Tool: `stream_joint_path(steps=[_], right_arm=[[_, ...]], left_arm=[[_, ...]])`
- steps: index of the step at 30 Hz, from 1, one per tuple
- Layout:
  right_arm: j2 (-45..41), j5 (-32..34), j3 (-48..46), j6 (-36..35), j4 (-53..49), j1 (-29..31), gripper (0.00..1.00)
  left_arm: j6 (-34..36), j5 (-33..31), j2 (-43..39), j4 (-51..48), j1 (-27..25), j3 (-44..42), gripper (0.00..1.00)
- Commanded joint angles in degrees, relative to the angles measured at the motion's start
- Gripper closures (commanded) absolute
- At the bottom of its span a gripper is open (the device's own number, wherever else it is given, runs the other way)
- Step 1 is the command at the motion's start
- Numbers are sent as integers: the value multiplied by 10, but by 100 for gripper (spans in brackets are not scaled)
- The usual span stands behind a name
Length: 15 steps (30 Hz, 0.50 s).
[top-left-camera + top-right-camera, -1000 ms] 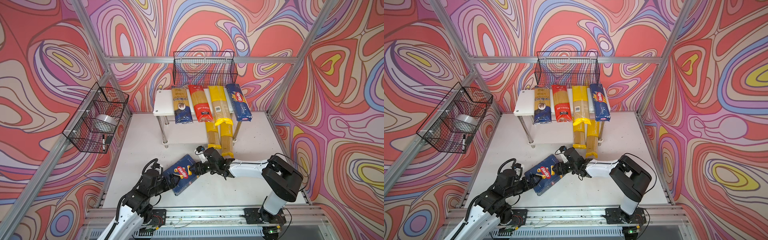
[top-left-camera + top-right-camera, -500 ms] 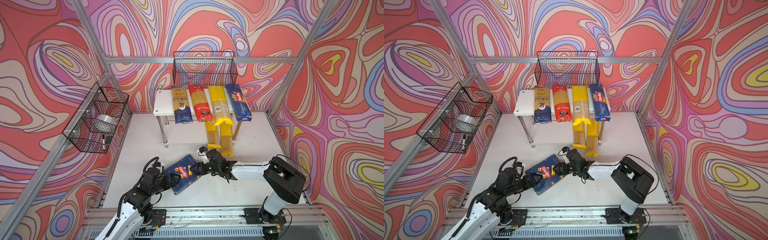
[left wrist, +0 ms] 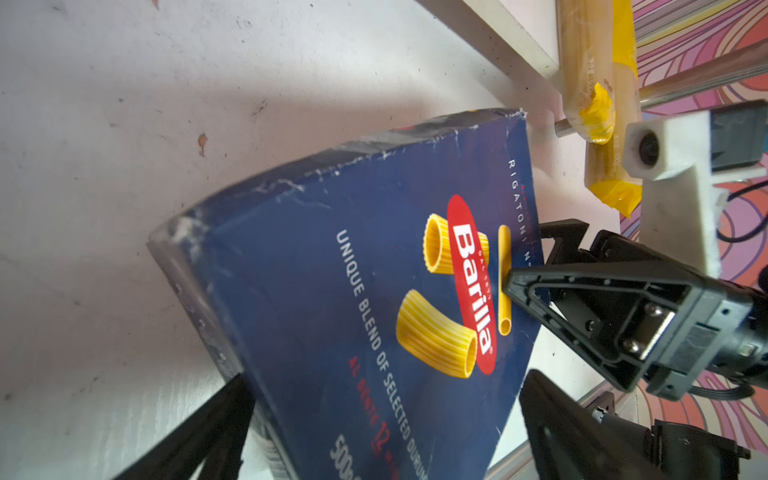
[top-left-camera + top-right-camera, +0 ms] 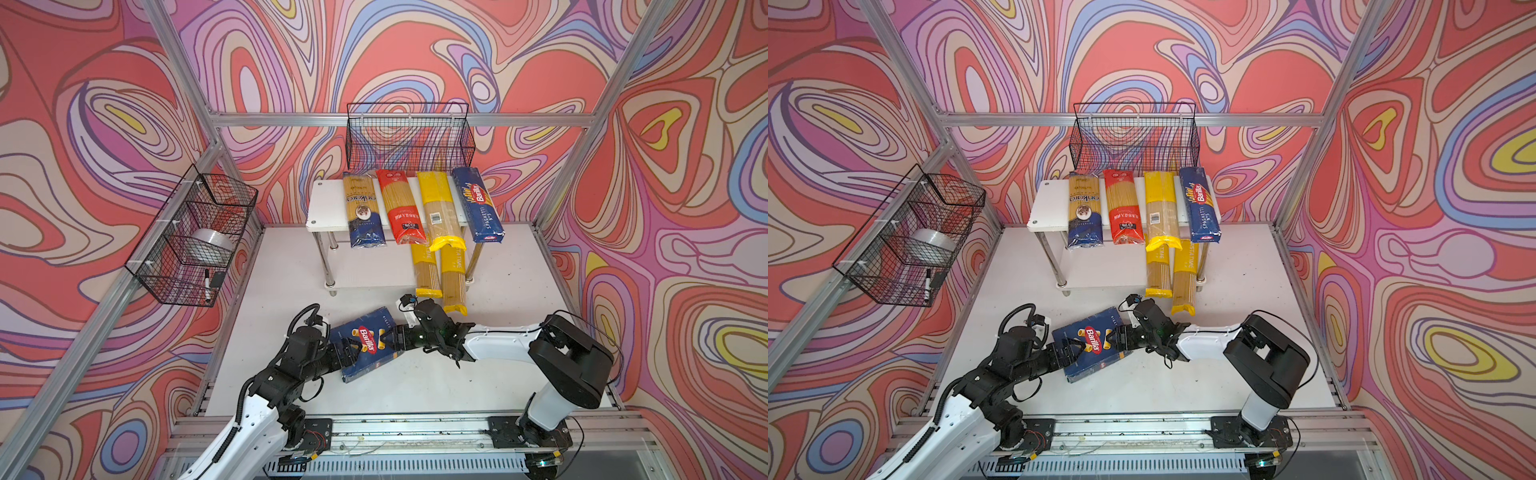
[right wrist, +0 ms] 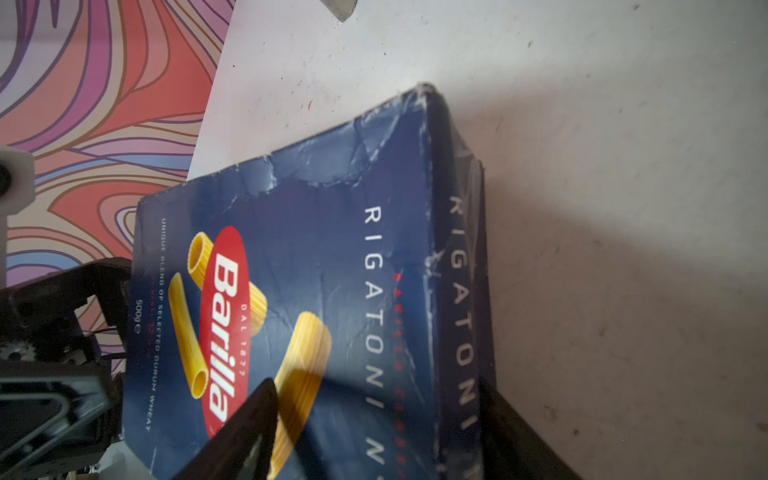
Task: Place and organize the pasta boxes and bags onto the shelf
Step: 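Grip the box edge with the right gripper while the left gripper holds it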
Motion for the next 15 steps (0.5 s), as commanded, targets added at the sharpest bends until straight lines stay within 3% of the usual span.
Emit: stream_joint_path(steps=[1,15], right_arm=[[-35,-59,38,-8,77,21,26],[-52,-43,75,-29,32,21,26]], left_arm=[[15,55,7,116,-5,40,0],[44,33,49,141,-5,74,0]])
